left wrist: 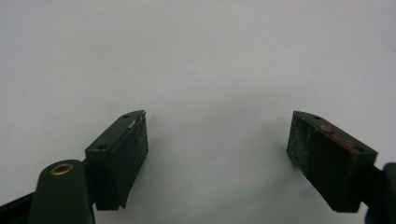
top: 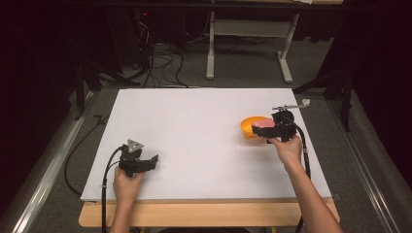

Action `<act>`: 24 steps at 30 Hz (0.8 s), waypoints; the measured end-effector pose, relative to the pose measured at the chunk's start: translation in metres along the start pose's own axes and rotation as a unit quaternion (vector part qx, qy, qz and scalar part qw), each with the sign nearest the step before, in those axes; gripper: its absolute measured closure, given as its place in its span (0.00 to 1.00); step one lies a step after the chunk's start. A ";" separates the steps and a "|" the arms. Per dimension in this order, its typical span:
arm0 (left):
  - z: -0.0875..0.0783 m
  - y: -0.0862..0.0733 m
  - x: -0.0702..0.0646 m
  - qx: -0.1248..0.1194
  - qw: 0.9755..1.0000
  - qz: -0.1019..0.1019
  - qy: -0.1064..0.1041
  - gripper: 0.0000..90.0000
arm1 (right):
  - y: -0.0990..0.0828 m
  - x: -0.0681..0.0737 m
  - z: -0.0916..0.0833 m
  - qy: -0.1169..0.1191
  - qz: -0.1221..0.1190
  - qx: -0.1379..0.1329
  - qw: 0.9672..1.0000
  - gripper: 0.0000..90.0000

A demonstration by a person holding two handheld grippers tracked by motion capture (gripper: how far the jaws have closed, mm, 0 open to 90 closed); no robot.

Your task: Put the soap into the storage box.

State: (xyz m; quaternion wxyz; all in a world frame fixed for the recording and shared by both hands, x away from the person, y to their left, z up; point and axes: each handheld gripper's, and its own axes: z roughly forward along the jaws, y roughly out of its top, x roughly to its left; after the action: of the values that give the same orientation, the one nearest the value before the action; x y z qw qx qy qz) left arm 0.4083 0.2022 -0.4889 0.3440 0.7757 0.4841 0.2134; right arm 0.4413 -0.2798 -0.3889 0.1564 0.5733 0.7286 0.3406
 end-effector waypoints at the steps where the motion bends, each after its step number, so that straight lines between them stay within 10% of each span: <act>1: 0.000 0.000 0.000 0.000 1.000 0.000 0.000 0.23 | 0.002 0.000 0.002 -0.001 0.001 0.004 1.000 0.15; 24: 0.000 0.000 0.000 -0.001 1.000 -0.002 0.000 0.23 | 0.028 -0.006 0.031 -0.004 0.029 0.032 0.999 0.15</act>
State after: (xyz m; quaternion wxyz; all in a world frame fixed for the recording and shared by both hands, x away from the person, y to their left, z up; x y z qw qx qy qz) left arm 0.4085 0.2022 -0.4890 0.3451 0.7746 0.4852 0.2131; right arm 0.4827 -0.2719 -0.3936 0.1308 0.6003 0.7216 0.3190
